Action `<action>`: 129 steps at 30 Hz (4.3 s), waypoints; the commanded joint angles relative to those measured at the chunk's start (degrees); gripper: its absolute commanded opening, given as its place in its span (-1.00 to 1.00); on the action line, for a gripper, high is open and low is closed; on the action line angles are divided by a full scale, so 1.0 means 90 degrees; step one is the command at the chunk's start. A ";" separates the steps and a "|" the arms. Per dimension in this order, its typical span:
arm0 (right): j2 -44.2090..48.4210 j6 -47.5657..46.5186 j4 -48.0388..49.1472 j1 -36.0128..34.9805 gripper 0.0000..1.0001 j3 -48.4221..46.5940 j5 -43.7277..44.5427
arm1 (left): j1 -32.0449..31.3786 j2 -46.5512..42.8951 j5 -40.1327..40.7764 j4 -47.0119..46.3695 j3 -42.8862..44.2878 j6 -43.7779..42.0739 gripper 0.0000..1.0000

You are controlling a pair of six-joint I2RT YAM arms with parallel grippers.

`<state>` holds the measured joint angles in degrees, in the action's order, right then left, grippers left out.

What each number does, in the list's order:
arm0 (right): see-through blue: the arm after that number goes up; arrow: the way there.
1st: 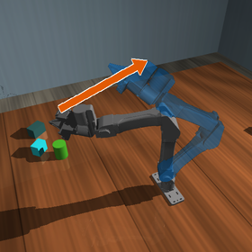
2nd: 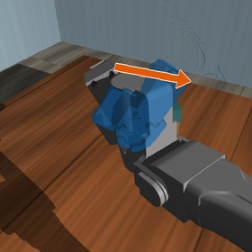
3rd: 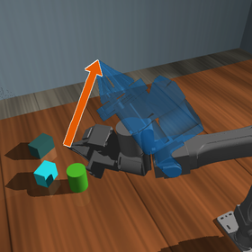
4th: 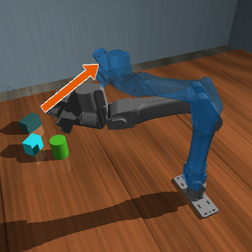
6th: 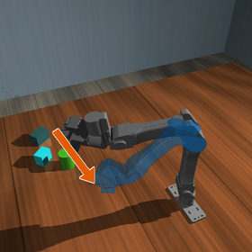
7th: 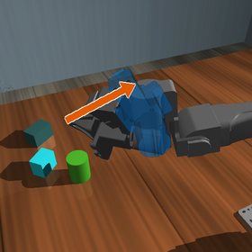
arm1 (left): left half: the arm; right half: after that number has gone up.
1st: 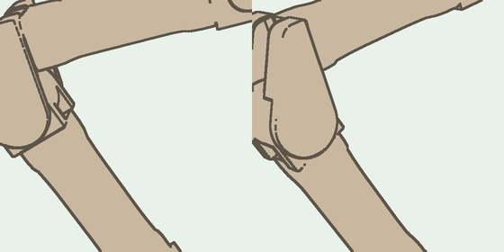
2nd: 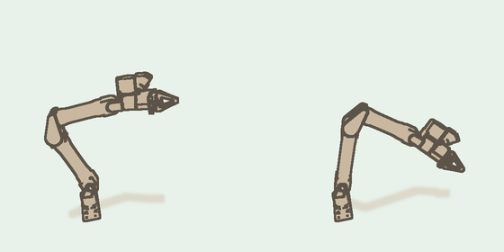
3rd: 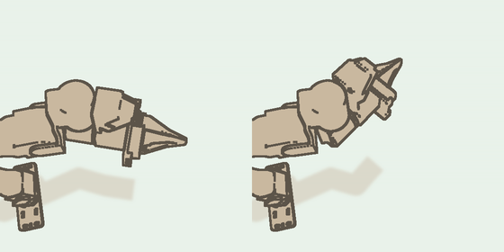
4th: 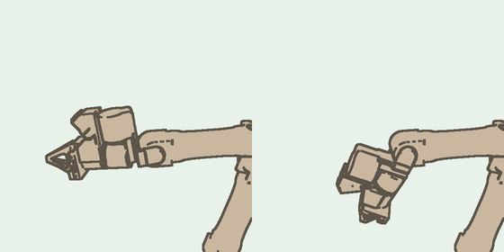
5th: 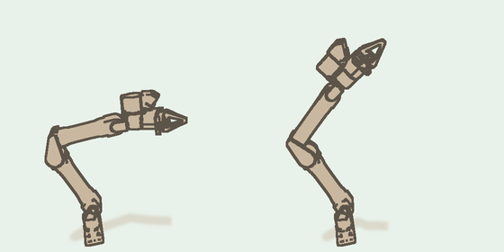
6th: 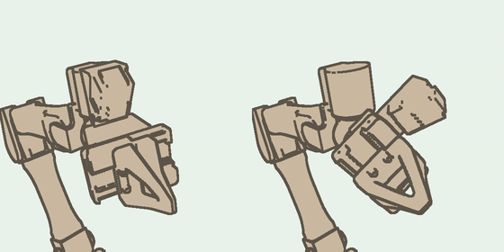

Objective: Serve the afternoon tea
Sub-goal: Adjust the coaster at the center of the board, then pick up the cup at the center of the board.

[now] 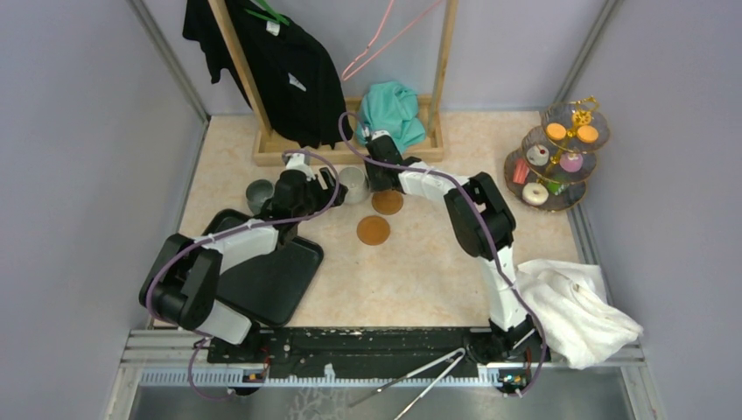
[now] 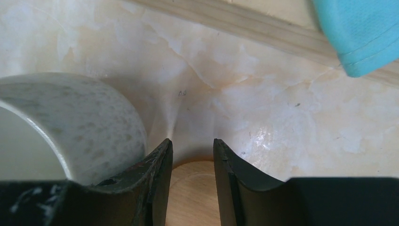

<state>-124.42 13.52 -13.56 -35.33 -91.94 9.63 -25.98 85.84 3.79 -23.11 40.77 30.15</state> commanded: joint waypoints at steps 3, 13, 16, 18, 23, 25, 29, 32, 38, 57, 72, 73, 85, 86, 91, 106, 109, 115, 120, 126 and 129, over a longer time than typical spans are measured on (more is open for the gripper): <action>-0.0026 -0.0029 -0.0012 0.0077 -0.26 -0.0116 -0.0102 | 0.0033 0.0134 -0.0218 -0.0696 -0.0221 -0.0176 0.55; 0.0115 -0.0008 -0.0015 0.0141 -0.26 0.0320 -0.0054 | 0.0030 0.0236 0.0212 -0.0995 -0.0323 -0.0598 0.54; 0.0164 0.0011 -0.0036 0.0155 -0.26 0.0425 -0.0049 | 0.0034 0.0306 0.0323 -0.1081 -0.0331 -0.0801 0.54; 0.0231 0.0021 -0.0031 0.0163 -0.26 0.0502 -0.0002 | 0.0032 0.0364 0.0300 -0.1144 -0.0331 -0.0889 0.54; 0.0368 0.0021 -0.0069 0.0209 -0.27 0.0670 0.0048 | 0.0032 0.0525 0.0127 -0.1292 -0.0334 -0.1053 0.49; 0.0417 0.0016 -0.0105 0.0214 -0.27 0.0728 0.0087 | 0.0034 0.0584 0.0064 -0.1328 -0.0336 -0.1078 0.44; 0.0557 -0.0005 -0.0146 0.0215 -0.26 0.0905 0.0180 | 0.0025 0.0641 -0.0214 -0.1441 -0.0374 -0.1074 0.31; 0.0686 -0.0017 -0.0153 0.0215 -0.27 0.1078 0.0276 | 0.0026 0.0649 -0.0343 -0.1455 -0.0421 -0.1059 0.08; 0.0983 -0.0035 -0.0188 0.0214 -0.27 0.1413 0.0514 | 0.0035 0.0623 -0.0548 -0.1556 -0.0582 -0.0990 -0.26; 0.1596 0.0022 -0.0410 0.0227 -0.27 0.1890 0.0931 | -0.0057 0.0766 -0.0848 -0.0760 -0.0088 -0.0993 0.15; 0.2043 0.0135 -0.0508 0.0440 -0.27 0.1805 0.0802 | -0.0649 0.1614 0.0173 0.2370 0.2209 -0.1971 0.14; 0.2087 0.0145 -0.0516 0.0459 -0.27 0.1816 0.0785 | -0.0678 0.1678 0.0206 0.2512 0.2289 -0.2012 0.14; 0.2621 0.0119 -0.0511 0.0457 -0.28 0.1955 0.0460 | -0.0837 0.2152 0.0502 0.3472 0.2954 -0.2151 0.09; 0.2627 0.0119 -0.0528 0.0445 -0.28 0.1941 0.0439 | -0.0843 0.2194 0.0506 0.3491 0.2970 -0.2149 0.09; 0.2635 0.0119 -0.0520 0.0353 -0.28 0.1967 0.0434 | -0.0844 0.2346 0.0569 0.3534 0.3045 -0.2191 0.08; 0.2590 0.0148 -0.0407 0.0246 -0.29 0.2158 0.0427 | -0.0952 0.2412 0.0865 0.3055 0.3083 -0.2277 0.13; 0.2584 0.0158 -0.0405 0.0227 -0.29 0.2177 0.0433 | -0.0952 0.2554 0.0905 0.3104 0.3172 -0.2293 0.09; 0.2593 0.0131 -0.0426 0.0152 -0.30 0.2208 0.0495 | -0.0947 0.2625 0.0987 0.2867 0.3088 -0.2328 -0.50; 0.2601 0.0119 -0.0447 -0.0017 -0.30 0.2227 0.0623 | -0.0942 0.2605 0.1066 0.2859 0.3064 -0.2323 -0.93; 0.2683 0.0217 -0.0478 -0.0288 -0.31 0.2345 0.0731 | -0.0942 0.2252 0.1335 0.2772 0.2777 -0.2173 -1.00; 0.2718 0.0319 -0.0519 -0.0411 -0.31 0.2472 0.0784 | -0.0942 0.2074 0.1457 0.2787 0.2666 -0.2100 -1.00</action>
<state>-103.26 14.72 -18.87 -37.54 -70.85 14.94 -34.41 108.07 13.87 3.25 66.32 9.98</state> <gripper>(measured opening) 0.348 0.271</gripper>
